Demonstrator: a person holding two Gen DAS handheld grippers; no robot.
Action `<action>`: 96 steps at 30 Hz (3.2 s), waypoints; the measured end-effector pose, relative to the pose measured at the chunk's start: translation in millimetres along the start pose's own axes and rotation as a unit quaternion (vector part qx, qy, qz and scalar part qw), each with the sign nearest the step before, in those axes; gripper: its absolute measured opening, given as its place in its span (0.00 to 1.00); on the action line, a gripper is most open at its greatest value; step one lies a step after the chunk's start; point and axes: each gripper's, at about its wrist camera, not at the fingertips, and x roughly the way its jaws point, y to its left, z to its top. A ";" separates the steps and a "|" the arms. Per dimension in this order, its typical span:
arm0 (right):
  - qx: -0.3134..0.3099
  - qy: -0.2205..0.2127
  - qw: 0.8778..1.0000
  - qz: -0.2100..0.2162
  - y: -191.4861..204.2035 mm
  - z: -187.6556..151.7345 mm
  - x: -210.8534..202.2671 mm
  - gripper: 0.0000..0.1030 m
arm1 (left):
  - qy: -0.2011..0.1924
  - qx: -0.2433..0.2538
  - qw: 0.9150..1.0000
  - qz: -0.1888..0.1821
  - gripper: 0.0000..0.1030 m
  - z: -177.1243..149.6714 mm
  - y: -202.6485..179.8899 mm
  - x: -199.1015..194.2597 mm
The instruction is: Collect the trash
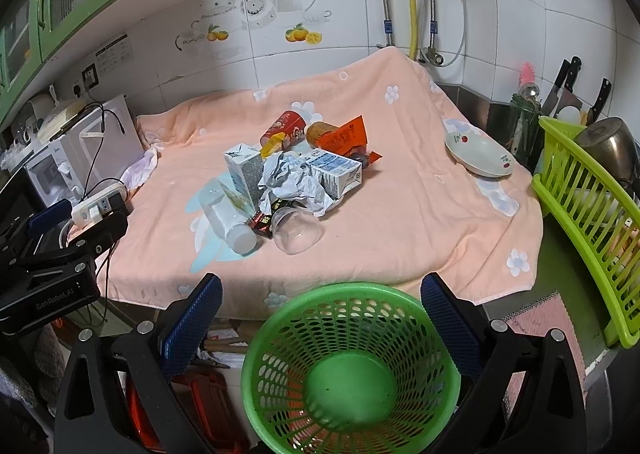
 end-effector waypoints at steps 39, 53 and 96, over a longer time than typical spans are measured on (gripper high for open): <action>-0.046 0.022 0.998 0.031 15.4 49.0 76.7 0.90 | 0.035 -0.037 0.998 0.031 0.95 12.4 54.0 49.8; -0.084 0.076 0.992 0.056 35.3 89.9 174.0 0.77 | 0.064 -0.047 0.996 0.034 0.95 15.8 81.1 92.6; -0.066 0.109 0.990 0.065 37.1 117.7 246.3 0.37 | 0.105 0.030 0.973 -0.202 0.95 77.9 35.1 252.6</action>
